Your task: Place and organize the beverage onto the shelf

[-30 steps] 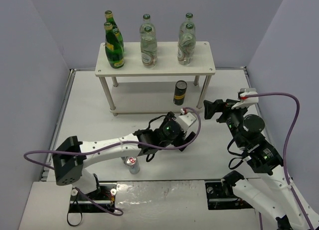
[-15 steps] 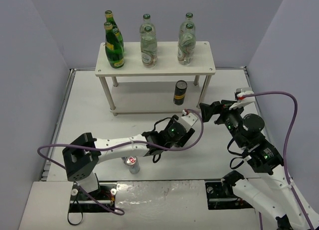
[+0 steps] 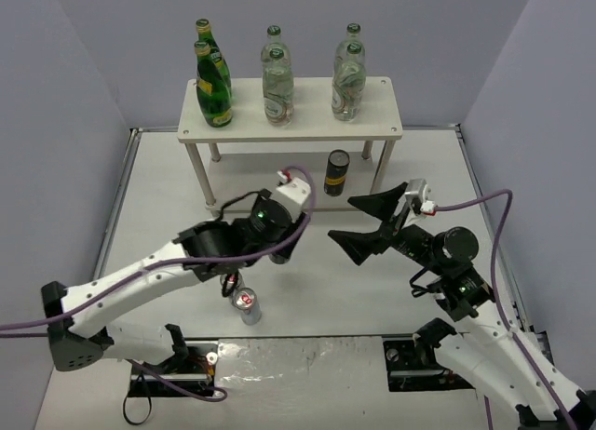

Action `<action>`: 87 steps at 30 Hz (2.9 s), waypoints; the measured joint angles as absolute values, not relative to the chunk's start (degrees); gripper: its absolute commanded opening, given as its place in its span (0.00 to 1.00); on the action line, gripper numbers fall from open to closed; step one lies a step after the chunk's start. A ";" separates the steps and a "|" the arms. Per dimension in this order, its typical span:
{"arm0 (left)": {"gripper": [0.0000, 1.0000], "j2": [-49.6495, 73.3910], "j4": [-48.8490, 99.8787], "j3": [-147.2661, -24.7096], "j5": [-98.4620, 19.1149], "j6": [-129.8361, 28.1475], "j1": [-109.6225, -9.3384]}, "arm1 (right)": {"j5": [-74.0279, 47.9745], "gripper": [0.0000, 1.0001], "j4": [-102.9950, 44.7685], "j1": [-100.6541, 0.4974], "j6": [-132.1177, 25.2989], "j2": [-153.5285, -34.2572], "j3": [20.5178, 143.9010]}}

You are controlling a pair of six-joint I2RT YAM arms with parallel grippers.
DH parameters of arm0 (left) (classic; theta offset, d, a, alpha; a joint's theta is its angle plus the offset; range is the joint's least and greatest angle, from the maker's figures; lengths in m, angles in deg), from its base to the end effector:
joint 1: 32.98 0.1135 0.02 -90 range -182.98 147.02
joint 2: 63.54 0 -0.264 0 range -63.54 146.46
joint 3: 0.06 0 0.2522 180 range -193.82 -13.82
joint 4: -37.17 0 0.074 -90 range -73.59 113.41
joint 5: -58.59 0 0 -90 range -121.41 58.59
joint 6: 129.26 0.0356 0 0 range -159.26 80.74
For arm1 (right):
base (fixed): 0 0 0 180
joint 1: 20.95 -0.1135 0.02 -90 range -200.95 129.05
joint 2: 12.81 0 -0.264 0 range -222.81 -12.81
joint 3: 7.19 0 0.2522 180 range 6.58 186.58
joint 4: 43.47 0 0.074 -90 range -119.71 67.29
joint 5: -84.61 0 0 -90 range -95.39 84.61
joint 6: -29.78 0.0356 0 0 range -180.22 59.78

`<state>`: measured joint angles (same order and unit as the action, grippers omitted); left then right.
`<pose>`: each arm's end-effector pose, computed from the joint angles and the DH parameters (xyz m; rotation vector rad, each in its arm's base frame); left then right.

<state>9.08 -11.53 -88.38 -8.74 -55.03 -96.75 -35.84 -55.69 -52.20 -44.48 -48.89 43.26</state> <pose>0.1332 -0.2393 0.3755 0.6489 2.0224 -0.4081 0.1142 0.0904 0.3784 -0.6461 1.0530 1.0118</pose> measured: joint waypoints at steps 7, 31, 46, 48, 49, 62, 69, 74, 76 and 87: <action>0.02 2.13 -26.65 -104.45 -10.13 -56.46 -89.49 | -43.41 0.97 -68.01 -62.62 -47.34 -65.41 43.46; 0.02 12.34 -43.85 -123.55 -20.01 -53.22 -88.73 | -40.15 0.64 -71.58 -72.02 -57.48 -88.71 59.24; 0.94 13.08 -44.90 -129.89 -10.68 -53.35 -88.68 | -30.53 0.00 -71.51 -72.13 -57.83 -89.32 58.61; 0.94 12.63 -45.73 -132.95 -6.44 -53.79 -88.09 | -25.22 0.00 -71.51 -71.98 -58.36 -89.32 57.29; 0.94 12.08 -46.28 -134.24 -3.84 -54.12 -87.81 | -22.31 0.00 -72.21 -71.91 -58.88 -89.30 56.18; 0.94 -17.76 -42.24 -103.09 5.51 -53.46 -86.91 | 6.58 0.00 -90.31 -68.35 -67.69 -102.52 51.13; 0.94 -29.93 -39.46 -86.88 4.77 -53.20 -86.91 | 8.61 0.00 -94.44 -64.37 -68.04 -110.74 51.96; 0.94 -35.92 -36.31 -80.67 4.20 -52.96 -86.89 | 7.74 0.00 -96.58 -62.14 -67.38 -115.05 52.97; 0.94 -36.20 -35.00 -79.51 3.85 -52.96 -86.89 | 7.26 0.00 -97.98 -61.75 -66.70 -116.58 53.10; 0.94 -33.32 -31.88 -76.76 0.20 -53.44 -86.91 | 8.11 0.11 -106.33 -61.42 -64.76 -123.48 56.40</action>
<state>-33.32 -31.88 -76.76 0.20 -53.44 -86.91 8.11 -106.33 -61.42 -64.76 -123.48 56.40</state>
